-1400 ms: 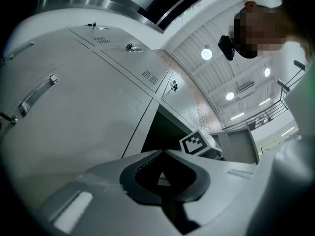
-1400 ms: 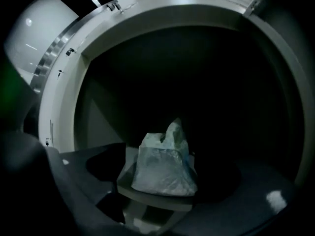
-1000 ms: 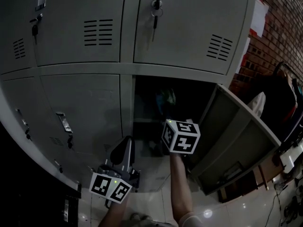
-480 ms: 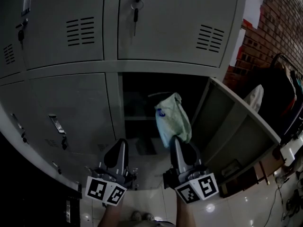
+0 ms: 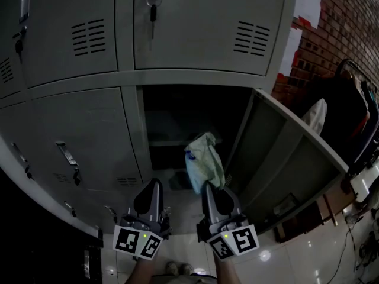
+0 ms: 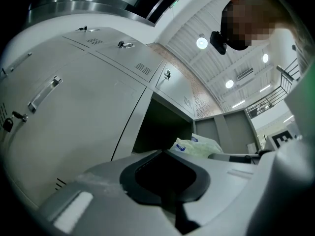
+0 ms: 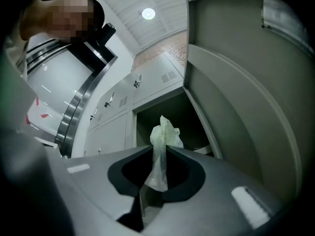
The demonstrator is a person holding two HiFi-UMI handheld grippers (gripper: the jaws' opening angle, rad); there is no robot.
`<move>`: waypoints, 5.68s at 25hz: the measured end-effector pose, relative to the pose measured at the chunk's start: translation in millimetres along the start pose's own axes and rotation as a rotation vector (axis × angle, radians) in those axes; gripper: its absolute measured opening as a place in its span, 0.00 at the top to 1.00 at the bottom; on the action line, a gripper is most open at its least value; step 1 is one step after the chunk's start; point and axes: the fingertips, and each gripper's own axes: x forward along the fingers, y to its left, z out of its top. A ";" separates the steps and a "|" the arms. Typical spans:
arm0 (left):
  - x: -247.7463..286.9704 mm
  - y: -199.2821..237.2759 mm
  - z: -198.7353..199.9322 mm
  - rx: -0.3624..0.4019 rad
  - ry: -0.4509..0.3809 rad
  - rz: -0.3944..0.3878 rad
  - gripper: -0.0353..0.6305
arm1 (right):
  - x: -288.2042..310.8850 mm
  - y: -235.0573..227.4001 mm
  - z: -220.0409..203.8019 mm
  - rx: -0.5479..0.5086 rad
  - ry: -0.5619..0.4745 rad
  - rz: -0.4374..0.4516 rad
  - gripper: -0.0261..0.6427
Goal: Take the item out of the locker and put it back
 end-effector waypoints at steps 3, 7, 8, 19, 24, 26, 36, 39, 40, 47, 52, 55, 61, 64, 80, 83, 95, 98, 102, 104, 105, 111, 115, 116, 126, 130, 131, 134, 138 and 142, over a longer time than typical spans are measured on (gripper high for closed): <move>-2.6 2.0 6.3 0.003 -0.015 0.014 0.94 | -2.2 -0.1 5.4 0.008 -0.017 0.005 0.89; -5.3 6.5 14.6 0.004 -0.036 0.036 0.94 | -3.2 1.0 8.1 0.012 -0.022 0.012 0.88; -5.8 7.0 15.8 0.005 -0.038 0.040 0.94 | -3.6 0.9 8.2 0.012 -0.023 0.013 0.88; -8.0 11.5 13.8 -0.023 -0.041 0.058 0.94 | -17.4 -2.0 -3.4 0.005 0.016 0.017 0.87; -7.9 10.8 12.7 -0.029 -0.044 0.060 0.94 | -28.3 -7.3 -10.3 0.042 0.029 0.001 0.87; -8.2 11.5 14.3 -0.031 -0.055 0.067 0.94 | -31.0 -7.2 -12.9 0.049 0.033 0.002 0.87; -7.0 20.2 18.9 -0.039 -0.062 0.076 0.94 | -21.5 -4.1 -1.7 0.062 0.003 0.023 0.87; -2.3 19.8 19.1 -0.043 -0.062 0.065 0.94 | 24.3 1.7 18.4 0.038 0.019 0.059 0.87; -1.0 19.8 18.5 -0.046 -0.061 0.062 0.94 | 45.5 -0.9 22.9 0.001 0.041 0.047 0.87; 2.7 25.7 15.4 -0.101 -0.063 0.051 0.94 | 159.6 -41.6 13.9 -0.214 0.228 -0.090 0.87; 3.9 41.8 17.0 -0.108 -0.073 0.069 0.94 | 188.2 -46.4 -0.8 -0.317 0.324 -0.096 0.78; 5.3 47.8 14.4 -0.112 -0.071 0.077 0.94 | 193.6 -46.4 -10.3 -0.339 0.361 -0.099 0.55; 10.5 50.5 12.4 -0.116 -0.069 0.072 0.94 | 190.1 -50.9 -1.6 -0.343 0.304 -0.124 0.51; 10.8 50.3 13.6 -0.115 -0.071 0.071 0.94 | 180.8 -45.8 12.1 -0.292 0.259 -0.103 0.51; 5.0 22.1 31.4 0.105 -0.039 0.021 0.94 | 23.5 14.4 24.1 -0.010 -0.061 0.161 0.76; 5.0 13.2 25.9 0.103 -0.024 0.001 0.94 | 8.3 9.7 -11.8 0.026 -0.003 0.119 0.96; -14.5 -9.1 14.8 0.092 0.016 0.019 0.94 | -23.2 19.2 -21.4 0.087 0.061 0.145 0.96; -39.1 -11.8 10.5 0.107 0.001 0.060 0.94 | -43.4 26.2 -24.7 0.113 0.055 0.187 0.96; -89.6 -19.0 -4.6 0.073 0.014 0.104 0.94 | -85.0 44.1 -34.3 0.147 0.067 0.191 0.96; -116.5 -24.0 -7.4 0.067 0.027 0.110 0.94 | -106.5 63.3 -39.0 0.149 0.078 0.203 0.96; -129.4 -28.3 -6.6 0.070 0.030 0.101 0.94 | -116.9 73.4 -39.6 0.152 0.071 0.205 0.96; -242.0 -87.7 15.7 0.054 0.001 0.055 0.94 | -210.9 149.7 -31.8 0.159 0.055 0.225 0.96; -347.4 -135.9 64.8 0.070 -0.017 0.071 0.94 | -288.0 221.7 -6.2 0.115 0.063 0.201 0.96; -370.9 -146.5 77.2 0.071 -0.013 0.074 0.94 | -307.2 237.4 4.0 0.124 0.063 0.186 0.96; -492.1 -234.5 173.3 0.030 -0.079 0.049 0.94 | -436.6 341.0 105.5 0.034 0.026 0.168 0.96; -507.7 -277.4 165.3 0.012 -0.055 0.007 0.94 | -477.0 347.3 115.8 0.043 0.034 0.171 0.96; -511.5 -285.8 170.0 0.017 -0.066 0.002 0.94 | -483.3 348.9 122.2 0.025 0.030 0.174 0.96; -524.2 -305.2 179.0 0.014 -0.092 -0.005 0.94 | -500.7 348.6 138.1 -0.037 0.016 0.151 0.96; -535.1 -319.0 179.2 0.011 -0.090 -0.011 0.94 | -517.7 346.5 143.2 0.020 0.001 0.150 0.96; -539.0 -327.6 181.4 0.015 -0.085 -0.022 0.94 | -522.4 348.4 144.4 0.056 0.013 0.151 0.96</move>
